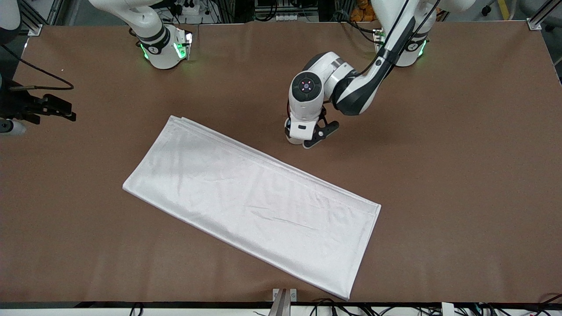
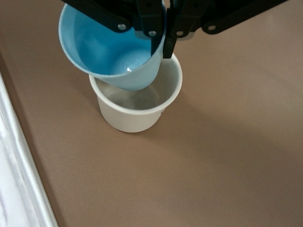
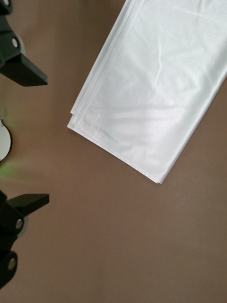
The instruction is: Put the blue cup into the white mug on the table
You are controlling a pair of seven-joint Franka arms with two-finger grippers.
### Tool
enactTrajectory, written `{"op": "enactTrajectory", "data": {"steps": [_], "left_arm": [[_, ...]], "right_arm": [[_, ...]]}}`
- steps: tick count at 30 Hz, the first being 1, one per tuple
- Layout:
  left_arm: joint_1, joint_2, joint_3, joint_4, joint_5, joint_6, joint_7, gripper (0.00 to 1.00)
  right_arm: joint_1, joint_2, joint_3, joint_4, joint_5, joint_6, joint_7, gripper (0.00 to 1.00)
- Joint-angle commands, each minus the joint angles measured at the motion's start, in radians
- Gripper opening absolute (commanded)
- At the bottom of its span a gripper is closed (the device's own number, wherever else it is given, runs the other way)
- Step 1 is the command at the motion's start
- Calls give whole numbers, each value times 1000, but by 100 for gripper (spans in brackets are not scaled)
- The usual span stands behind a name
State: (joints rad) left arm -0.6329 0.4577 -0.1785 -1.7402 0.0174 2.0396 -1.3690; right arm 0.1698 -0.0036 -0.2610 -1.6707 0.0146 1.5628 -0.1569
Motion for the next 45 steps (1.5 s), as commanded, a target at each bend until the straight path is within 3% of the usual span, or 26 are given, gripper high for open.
{"op": "enactTrajectory", "data": {"steps": [1, 10, 18, 23, 28, 33, 45], "left_arm": [[94, -40, 8, 42, 145, -73, 91, 100], [278, -44, 21, 99, 254, -78, 316, 100], [430, -71, 16, 111, 256, -79, 603, 100], [539, -122, 16, 107, 193, -90, 901, 100], [570, -224, 60, 56, 89, -154, 1126, 100], [585, -338, 79, -33, 49, -156, 1186, 100], [608, -445, 76, -30, 26, -214, 1197, 100]], "right_arm": [[-15, -23, -20, -29, -1, 36, -62, 100], [-26, -29, -26, -20, -38, 22, -52, 100], [-67, -16, -35, 23, -36, 20, -15, 100], [-153, -13, 22, 26, -35, 20, -55, 100], [-174, -4, 45, 26, -33, 22, -78, 100], [-223, -4, 106, 26, -31, 22, -81, 100], [-217, -3, 108, 22, -31, 19, -81, 100]]}}
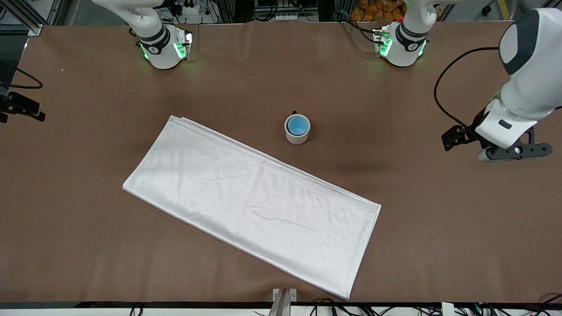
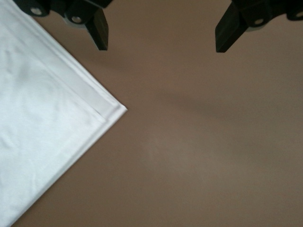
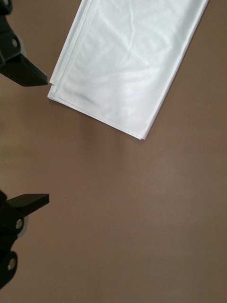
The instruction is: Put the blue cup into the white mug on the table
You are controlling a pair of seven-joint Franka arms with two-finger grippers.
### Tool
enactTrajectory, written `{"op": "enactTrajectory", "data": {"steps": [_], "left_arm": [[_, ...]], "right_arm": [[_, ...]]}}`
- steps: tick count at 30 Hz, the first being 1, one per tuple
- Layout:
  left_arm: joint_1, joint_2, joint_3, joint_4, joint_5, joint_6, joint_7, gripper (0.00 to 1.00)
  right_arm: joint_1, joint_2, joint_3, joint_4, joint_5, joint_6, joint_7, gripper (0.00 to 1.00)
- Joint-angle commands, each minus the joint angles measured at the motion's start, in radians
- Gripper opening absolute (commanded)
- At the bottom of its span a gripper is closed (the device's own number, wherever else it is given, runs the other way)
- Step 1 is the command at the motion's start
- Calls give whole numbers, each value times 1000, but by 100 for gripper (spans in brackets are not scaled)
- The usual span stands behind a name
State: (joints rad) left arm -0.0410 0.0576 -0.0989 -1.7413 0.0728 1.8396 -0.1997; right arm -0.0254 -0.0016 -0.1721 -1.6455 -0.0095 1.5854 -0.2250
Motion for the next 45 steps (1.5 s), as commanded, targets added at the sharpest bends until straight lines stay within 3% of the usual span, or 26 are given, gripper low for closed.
{"op": "enactTrajectory", "data": {"steps": [1, 10, 18, 45], "left_arm": [[17, -47, -4, -26, -30, -20, 29, 100], [29, -114, -16, -17, -42, -108, 135, 100], [101, -131, -96, -17, -47, -151, 166, 100], [101, -99, -93, 25, -80, -154, 197, 100]], "right_arm": [[-22, -6, 19, -4, -7, -4, -13, 100], [-24, -5, 19, -5, -7, -4, -13, 100], [-22, -3, 19, -4, -6, 8, -20, 100], [-33, 17, 17, 1, -1, 36, -20, 100]]}}
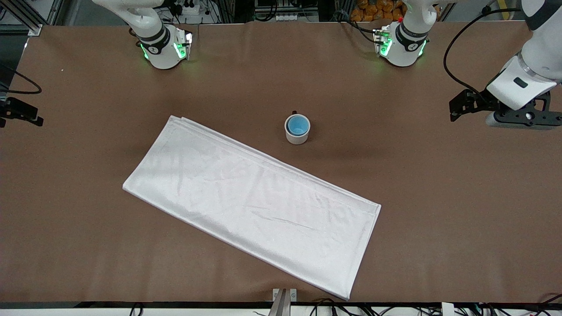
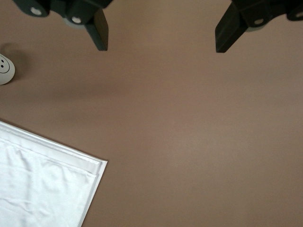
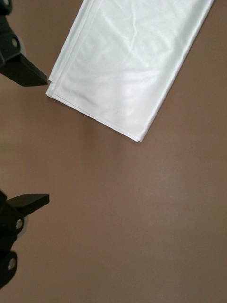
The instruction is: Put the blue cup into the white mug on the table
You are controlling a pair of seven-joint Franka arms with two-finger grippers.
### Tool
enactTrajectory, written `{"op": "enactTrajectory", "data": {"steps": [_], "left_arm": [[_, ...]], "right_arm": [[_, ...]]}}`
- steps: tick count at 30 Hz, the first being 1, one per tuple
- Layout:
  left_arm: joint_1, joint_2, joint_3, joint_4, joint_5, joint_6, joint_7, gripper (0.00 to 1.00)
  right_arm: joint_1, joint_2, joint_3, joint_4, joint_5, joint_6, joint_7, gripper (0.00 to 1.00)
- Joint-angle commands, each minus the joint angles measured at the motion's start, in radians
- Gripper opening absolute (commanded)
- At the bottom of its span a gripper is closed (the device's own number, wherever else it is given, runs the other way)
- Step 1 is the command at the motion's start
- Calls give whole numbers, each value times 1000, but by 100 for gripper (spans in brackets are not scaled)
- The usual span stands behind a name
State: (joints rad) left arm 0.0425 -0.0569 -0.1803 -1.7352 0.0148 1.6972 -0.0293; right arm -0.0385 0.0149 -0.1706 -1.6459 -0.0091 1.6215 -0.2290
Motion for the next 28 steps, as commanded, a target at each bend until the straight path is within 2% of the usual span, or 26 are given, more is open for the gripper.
{"op": "enactTrajectory", "data": {"steps": [1, 28], "left_arm": [[17, 17, -11, 17, -22, -11, 26, 100], [5, 31, -14, 28, -24, -11, 16, 100]], "right_arm": [[-20, 0, 16, 1, -2, 0, -16, 100], [-18, 0, 16, 1, -3, -2, -18, 100]]}}
